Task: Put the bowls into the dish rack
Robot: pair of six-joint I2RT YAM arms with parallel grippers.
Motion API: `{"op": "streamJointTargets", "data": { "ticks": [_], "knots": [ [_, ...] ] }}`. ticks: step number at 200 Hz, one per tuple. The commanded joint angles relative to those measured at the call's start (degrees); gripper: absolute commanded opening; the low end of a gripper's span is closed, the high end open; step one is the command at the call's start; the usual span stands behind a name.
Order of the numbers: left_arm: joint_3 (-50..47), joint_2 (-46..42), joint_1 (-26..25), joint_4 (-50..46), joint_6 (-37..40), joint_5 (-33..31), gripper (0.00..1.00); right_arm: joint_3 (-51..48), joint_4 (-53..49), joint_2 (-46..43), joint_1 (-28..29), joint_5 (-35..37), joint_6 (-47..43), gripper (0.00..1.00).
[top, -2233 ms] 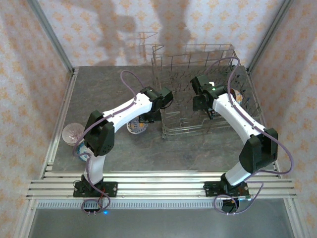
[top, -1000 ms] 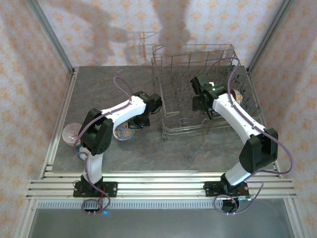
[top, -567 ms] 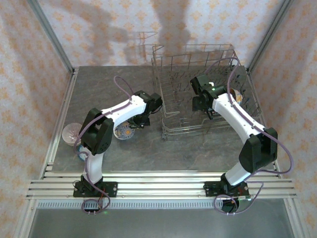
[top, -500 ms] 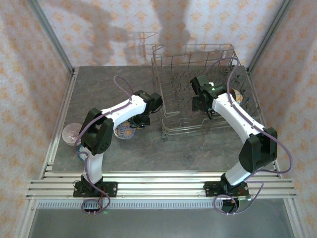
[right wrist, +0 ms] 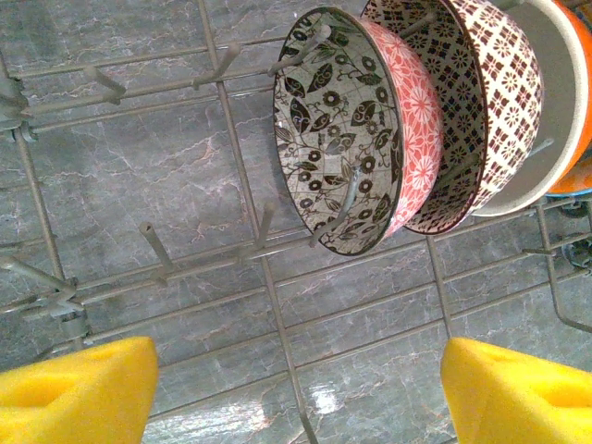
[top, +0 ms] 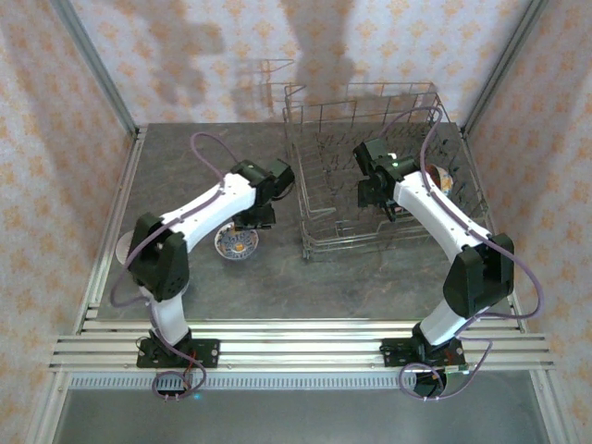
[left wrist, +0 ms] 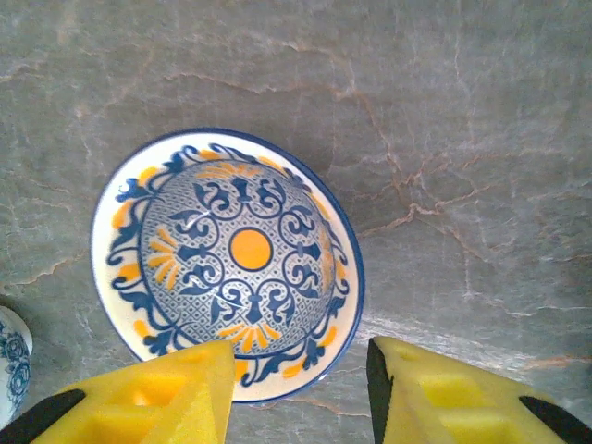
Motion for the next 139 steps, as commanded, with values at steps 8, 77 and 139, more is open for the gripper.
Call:
{"op": "streamJointTargets", "data": {
  "ticks": [8,77,139],
  "knots": [
    [-6.11,-8.29,4.85,0.42,2.53,1.45,0.45,2.6,-1.58,0.43,-0.34,0.53,-0.67,0.8],
    [-26.05,-22.04,18.78,11.5,4.45,10.88,0.6,6.22,-2.5,3.78,-0.34,-0.68,-1.03,0.79],
    [-33.48,-19.46,21.82,21.83,6.58,18.51,0.6,10.29,-4.13,6.51,-0.2,-1.48,-0.9,0.79]
  ]
}}
